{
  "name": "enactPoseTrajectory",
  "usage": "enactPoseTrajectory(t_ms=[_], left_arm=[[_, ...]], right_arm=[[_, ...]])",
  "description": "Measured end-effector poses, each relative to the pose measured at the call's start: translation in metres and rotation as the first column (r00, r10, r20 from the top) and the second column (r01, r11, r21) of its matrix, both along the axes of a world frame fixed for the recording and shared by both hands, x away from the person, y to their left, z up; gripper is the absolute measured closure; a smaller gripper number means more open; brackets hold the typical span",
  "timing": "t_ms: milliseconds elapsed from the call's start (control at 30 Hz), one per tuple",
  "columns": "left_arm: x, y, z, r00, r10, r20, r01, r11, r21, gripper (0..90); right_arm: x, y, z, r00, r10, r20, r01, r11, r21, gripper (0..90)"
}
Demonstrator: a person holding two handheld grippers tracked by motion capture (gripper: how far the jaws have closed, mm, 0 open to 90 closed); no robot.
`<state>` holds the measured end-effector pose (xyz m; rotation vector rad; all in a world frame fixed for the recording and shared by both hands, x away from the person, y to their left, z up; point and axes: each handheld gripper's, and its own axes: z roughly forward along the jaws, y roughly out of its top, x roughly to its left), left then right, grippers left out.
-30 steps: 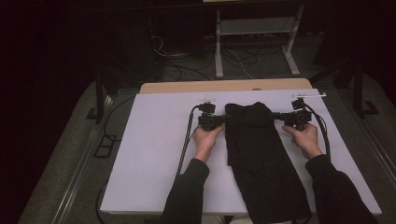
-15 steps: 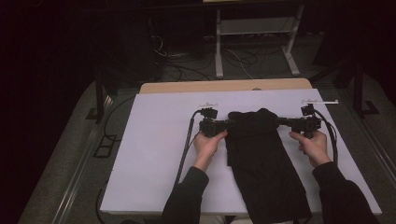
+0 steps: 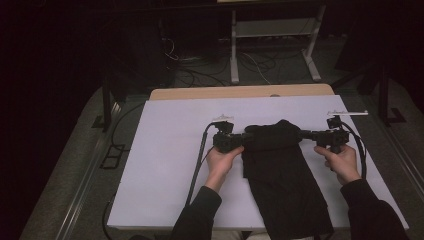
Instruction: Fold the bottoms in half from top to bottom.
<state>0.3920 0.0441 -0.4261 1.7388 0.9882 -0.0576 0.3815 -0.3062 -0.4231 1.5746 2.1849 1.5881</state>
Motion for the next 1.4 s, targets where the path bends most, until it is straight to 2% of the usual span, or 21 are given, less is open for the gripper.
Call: enactPoseTrajectory(t_ms=[333, 433, 700, 1000, 1300, 1400], left_arm=[[-0.017, -0.001, 0.002, 0.9997, -0.020, 0.014, 0.020, 0.9997, -0.013, 85.8], [-0.022, -0.003, 0.003, 0.9991, -0.031, 0.028, 0.031, 0.9995, 0.008, 85.8], [-0.037, -0.007, 0.002, 0.9974, -0.054, 0.048, 0.054, 0.9985, 0.000, 85.8], [-0.050, -0.010, -0.003, 0.9953, -0.075, 0.062, 0.073, 0.9968, 0.033, 85.8], [-0.058, -0.008, -0.004, 0.9943, -0.080, 0.070, 0.079, 0.9967, 0.017, 85.7], [-0.061, -0.008, -0.005, 0.9935, -0.089, 0.072, 0.087, 0.9958, 0.027, 85.7]], right_arm=[[-0.012, -0.001, 0.003, 0.9997, 0.025, -0.004, -0.025, 1.000, -0.017, 84.0], [-0.016, -0.002, 0.003, 0.9996, 0.029, -0.004, -0.029, 0.999, -0.022, 84.0], [-0.026, -0.005, 0.003, 0.9991, 0.041, -0.012, -0.042, 0.998, -0.039, 84.0], [-0.035, -0.005, 0.000, 0.9978, 0.063, -0.018, -0.064, 0.996, -0.067, 84.0], [-0.046, -0.007, 0.001, 0.9973, 0.073, -0.008, -0.074, 0.994, -0.078, 83.9], [-0.049, -0.008, 0.001, 0.9969, 0.077, -0.011, -0.078, 0.994, -0.078, 83.9]])
